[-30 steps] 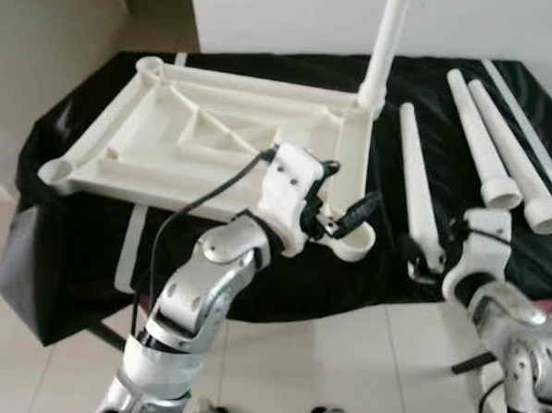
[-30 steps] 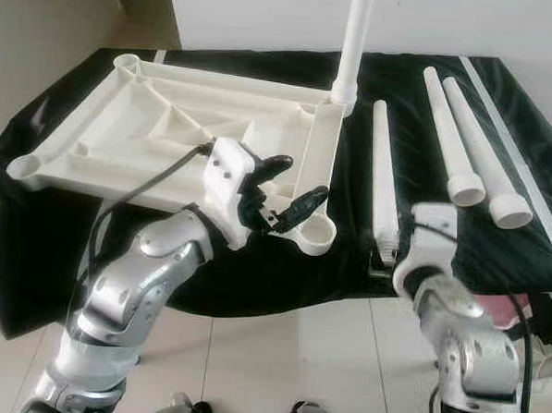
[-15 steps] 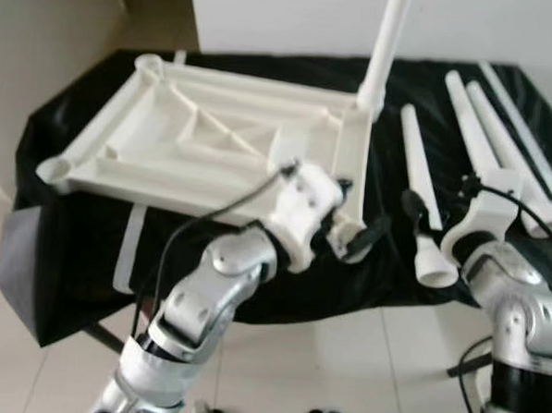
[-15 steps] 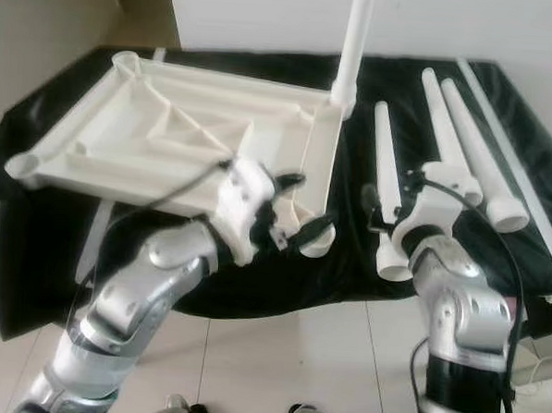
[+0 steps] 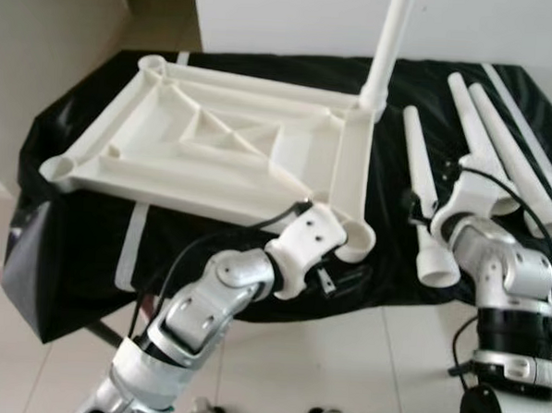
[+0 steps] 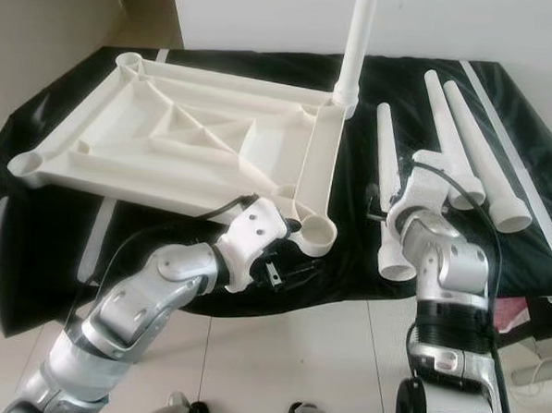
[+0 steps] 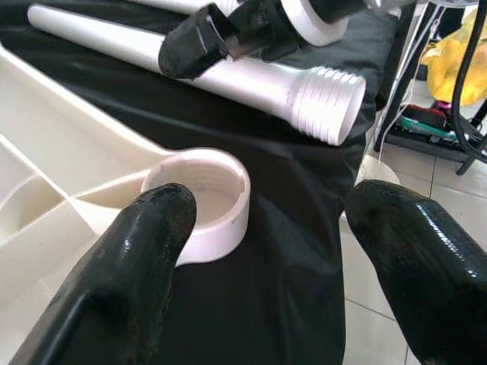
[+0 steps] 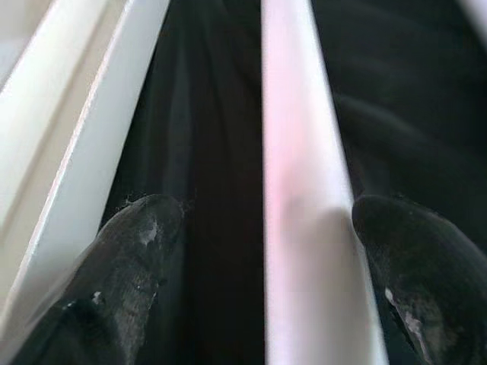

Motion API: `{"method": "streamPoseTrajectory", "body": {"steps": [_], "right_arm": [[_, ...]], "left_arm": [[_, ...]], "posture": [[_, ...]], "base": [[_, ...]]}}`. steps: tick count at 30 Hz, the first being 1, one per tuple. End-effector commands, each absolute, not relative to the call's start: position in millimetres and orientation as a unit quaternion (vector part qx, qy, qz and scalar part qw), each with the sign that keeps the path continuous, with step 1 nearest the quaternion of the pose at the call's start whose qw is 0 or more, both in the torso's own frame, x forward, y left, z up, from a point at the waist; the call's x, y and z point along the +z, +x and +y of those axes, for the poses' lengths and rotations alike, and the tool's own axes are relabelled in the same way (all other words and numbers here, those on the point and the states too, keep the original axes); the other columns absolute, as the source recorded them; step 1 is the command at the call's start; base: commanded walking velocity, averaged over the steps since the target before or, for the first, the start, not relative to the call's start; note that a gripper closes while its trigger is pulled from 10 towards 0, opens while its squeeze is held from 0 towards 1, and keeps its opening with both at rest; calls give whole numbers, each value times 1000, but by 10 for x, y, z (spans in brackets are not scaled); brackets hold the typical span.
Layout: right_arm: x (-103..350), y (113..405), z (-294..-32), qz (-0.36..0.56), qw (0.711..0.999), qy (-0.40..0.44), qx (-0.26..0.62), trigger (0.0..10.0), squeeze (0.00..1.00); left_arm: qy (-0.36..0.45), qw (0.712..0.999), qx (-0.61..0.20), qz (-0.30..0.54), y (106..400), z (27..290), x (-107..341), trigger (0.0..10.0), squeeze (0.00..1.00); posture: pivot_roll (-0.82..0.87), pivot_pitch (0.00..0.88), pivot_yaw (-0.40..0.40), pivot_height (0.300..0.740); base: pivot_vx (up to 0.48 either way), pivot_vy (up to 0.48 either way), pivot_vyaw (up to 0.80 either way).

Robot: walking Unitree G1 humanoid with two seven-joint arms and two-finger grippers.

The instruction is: Building children table

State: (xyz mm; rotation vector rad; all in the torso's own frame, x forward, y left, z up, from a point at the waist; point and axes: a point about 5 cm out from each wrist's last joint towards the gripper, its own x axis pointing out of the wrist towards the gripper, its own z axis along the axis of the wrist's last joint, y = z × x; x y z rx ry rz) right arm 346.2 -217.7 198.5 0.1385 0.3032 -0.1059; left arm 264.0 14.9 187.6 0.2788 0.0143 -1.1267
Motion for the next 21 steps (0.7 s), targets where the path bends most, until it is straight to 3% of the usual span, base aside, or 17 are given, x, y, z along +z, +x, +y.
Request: {"method": "streamPoseTrajectory", "body": {"steps": [1,3,21], "right_arm": [[1922,3458,-2180,173,980,82,-52,10000,0],[1880,3490,-2186,216,970,90,-59,10000,0],[1683,3434,-2194,366,924,74,-80,10000,0]], "left_arm": [[133,845,-518,13,2657,165,1868,10000,0],[132,857,-499,11,2680,188,1877,10000,0],[115,872,-476,6,2744,181,1948,10000,0]], "posture": [[-44,150,-17,740],[-40,162,-29,740],[-56,154,-40,740]], "base": [[0,0,0],[0,0,0],[0,0,0]]}}
